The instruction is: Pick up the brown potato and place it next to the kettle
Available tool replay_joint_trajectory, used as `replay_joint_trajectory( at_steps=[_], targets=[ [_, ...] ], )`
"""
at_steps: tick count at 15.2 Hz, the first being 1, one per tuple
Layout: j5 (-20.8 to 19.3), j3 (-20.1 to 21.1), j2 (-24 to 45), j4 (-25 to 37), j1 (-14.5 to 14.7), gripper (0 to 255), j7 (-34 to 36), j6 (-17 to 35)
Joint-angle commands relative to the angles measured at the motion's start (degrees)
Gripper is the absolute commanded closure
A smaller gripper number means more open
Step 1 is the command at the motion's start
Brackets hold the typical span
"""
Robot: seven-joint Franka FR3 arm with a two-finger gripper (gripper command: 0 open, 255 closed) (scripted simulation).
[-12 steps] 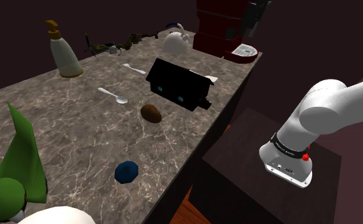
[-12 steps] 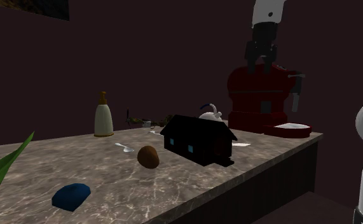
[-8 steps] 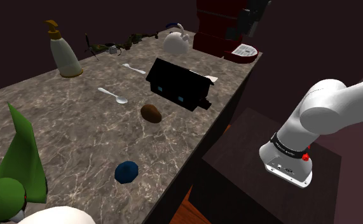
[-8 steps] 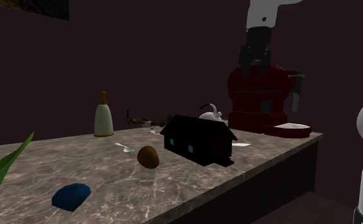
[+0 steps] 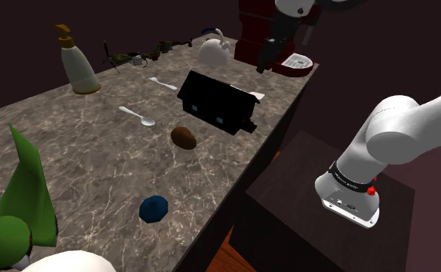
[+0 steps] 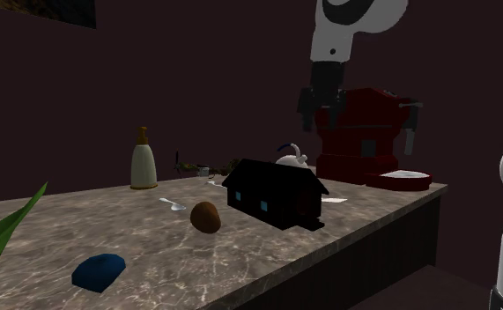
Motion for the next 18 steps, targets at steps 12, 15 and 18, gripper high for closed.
replay_joint_trajectory(
  at_steps=[12,15,18],
  targets=[
    [0.6,14.7,16.0,-1.3,2.7,0,15.4,20.0],
    [-1.8,18.6,21.4,0.3,2.1,0,20.2,24.1],
    [-5.9,22.5,27.4,2.7,0.9,0,26.0,27.7]
  ],
)
